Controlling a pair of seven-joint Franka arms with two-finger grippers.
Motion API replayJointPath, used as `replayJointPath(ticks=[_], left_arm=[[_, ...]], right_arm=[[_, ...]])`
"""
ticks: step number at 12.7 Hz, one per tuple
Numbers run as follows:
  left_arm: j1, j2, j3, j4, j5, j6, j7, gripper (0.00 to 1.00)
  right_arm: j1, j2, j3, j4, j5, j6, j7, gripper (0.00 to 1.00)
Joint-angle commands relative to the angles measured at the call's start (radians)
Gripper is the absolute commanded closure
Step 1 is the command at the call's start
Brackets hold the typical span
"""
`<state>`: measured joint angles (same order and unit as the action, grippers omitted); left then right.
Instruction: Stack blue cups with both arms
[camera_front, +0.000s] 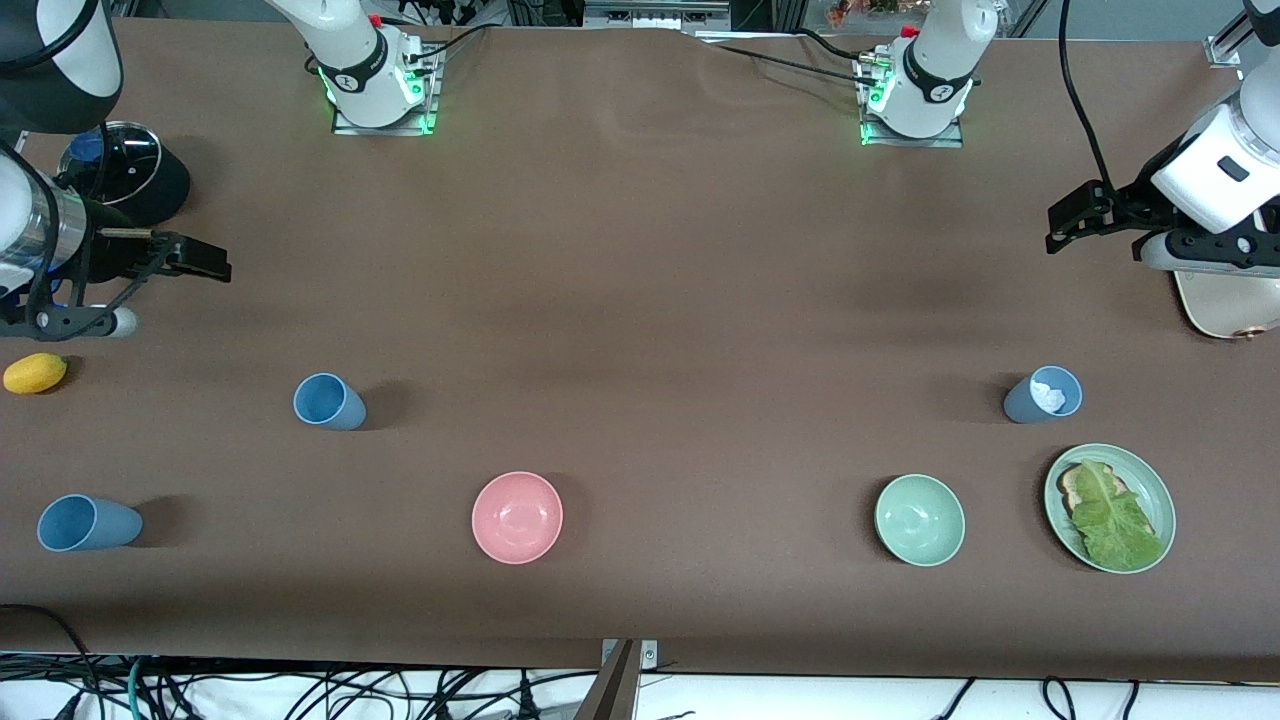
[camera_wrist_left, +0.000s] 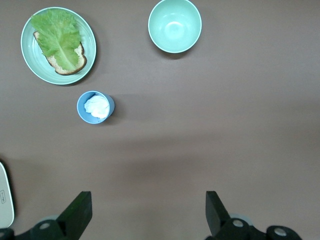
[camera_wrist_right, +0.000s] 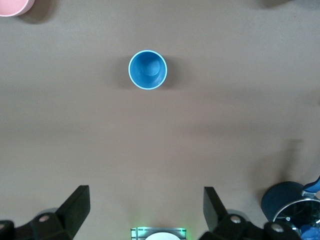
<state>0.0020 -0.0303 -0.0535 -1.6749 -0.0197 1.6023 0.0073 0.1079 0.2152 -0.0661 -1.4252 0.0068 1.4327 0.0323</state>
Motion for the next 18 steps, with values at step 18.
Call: replayJointPath(ticks=[18], left_arm=[[0.095,0.25,-0.005,-0.145,0.142,0.328,0.076,0.0]], right_arm=[[0.001,-0.007,0.002,-0.001,-0.001,-0.012,-0.008,0.0]])
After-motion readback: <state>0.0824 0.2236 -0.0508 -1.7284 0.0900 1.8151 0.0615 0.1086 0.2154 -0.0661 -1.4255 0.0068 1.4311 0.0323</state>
